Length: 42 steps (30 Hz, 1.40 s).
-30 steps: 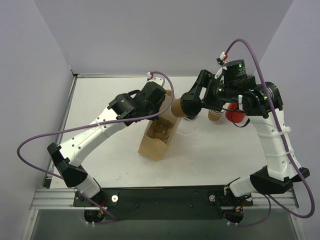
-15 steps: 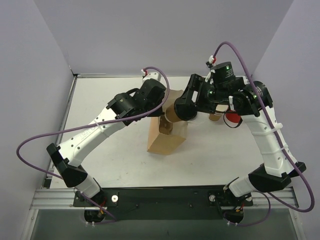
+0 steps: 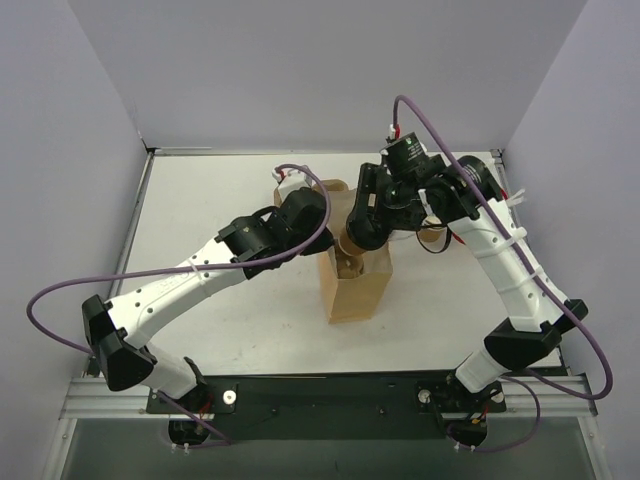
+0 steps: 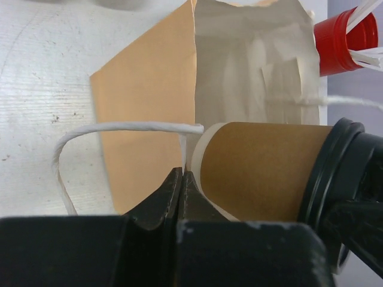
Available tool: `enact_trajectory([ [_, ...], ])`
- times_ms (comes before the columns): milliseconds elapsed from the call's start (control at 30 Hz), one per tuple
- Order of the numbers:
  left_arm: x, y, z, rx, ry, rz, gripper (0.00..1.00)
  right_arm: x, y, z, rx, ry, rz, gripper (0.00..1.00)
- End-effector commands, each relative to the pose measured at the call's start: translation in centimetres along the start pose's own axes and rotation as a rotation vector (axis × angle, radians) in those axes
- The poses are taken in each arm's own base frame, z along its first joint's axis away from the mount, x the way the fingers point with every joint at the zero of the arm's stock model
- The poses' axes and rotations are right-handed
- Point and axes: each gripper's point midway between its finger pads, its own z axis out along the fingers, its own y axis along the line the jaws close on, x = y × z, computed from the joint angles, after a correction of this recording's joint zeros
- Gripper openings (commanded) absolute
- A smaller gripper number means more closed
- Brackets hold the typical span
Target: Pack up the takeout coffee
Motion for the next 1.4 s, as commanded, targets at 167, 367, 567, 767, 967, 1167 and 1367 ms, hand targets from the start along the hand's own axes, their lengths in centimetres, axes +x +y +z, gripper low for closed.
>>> enact_trajectory([
  [167,-1.9,-2.4,-0.8,0.126,-0.103,-0.184,0.0,2.2,-2.2,2.0,0.159,0.062,-0.136,0.43],
  [367,-1.3,-1.9,-0.4,0.123,-0.098,-0.18,0.0,3.8,-2.1,3.7,0.189,0.12,-0.191,0.43],
  [567,-1.1,-1.8,-0.3,0.129,-0.093,-0.174,0.0,4.4,-1.9,4.5,0.197,0.144,-0.215,0.43],
  [767,-1.0,-1.9,-0.5,0.144,-0.091,-0.149,0.0,5.4,-2.1,5.7,0.208,0.185,-0.238,0.43],
  [967,-0.9,-2.0,-0.6,0.159,-0.083,-0.122,0.0,6.2,-2.6,6.7,0.231,0.217,-0.265,0.43],
  [1167,-0.9,-1.7,-0.8,0.158,-0.083,-0.113,0.0,6.9,-3.1,7.6,0.248,0.244,-0.28,0.42],
  [1367,-0.8,-1.3,-0.7,0.154,-0.076,-0.105,0.0,8.0,-3.6,8.6,0.262,0.282,-0.296,0.42],
])
